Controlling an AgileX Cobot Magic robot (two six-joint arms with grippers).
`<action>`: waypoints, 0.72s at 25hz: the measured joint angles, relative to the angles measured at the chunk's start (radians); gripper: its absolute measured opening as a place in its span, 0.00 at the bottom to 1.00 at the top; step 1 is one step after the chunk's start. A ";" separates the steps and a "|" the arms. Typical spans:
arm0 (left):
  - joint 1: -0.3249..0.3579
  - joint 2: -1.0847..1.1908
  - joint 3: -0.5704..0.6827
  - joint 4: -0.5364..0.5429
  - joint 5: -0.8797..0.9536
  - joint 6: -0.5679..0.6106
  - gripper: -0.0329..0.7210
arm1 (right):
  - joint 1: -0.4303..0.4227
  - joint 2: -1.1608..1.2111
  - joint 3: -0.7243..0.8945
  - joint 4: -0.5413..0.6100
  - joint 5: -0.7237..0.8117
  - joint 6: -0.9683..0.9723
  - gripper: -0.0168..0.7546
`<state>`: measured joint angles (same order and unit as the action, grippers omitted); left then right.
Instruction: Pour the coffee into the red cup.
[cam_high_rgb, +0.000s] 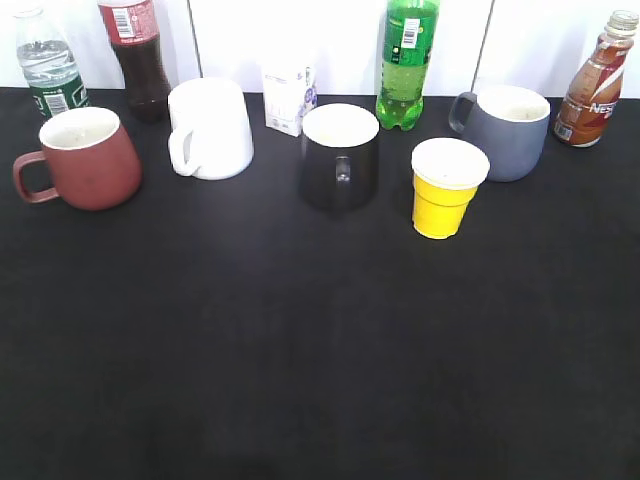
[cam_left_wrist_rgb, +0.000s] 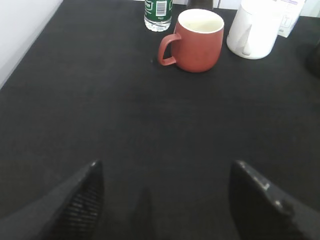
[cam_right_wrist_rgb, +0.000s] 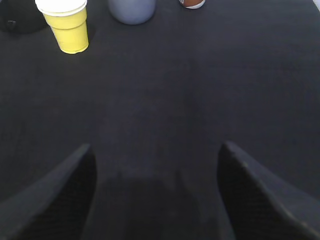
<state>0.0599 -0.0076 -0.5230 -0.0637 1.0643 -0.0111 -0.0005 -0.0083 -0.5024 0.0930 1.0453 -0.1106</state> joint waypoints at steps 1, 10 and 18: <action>0.000 0.000 0.000 0.000 0.000 0.000 0.82 | 0.000 0.000 0.000 0.000 0.000 0.000 0.78; 0.000 0.000 0.000 0.001 0.000 0.000 0.82 | 0.000 0.000 0.000 0.000 0.000 0.000 0.78; 0.000 0.000 -0.001 -0.035 -0.011 0.000 0.71 | 0.000 0.000 0.000 0.000 0.000 0.000 0.78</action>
<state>0.0599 -0.0076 -0.5241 -0.0988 1.0529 -0.0111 -0.0005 -0.0083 -0.5024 0.0930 1.0453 -0.1106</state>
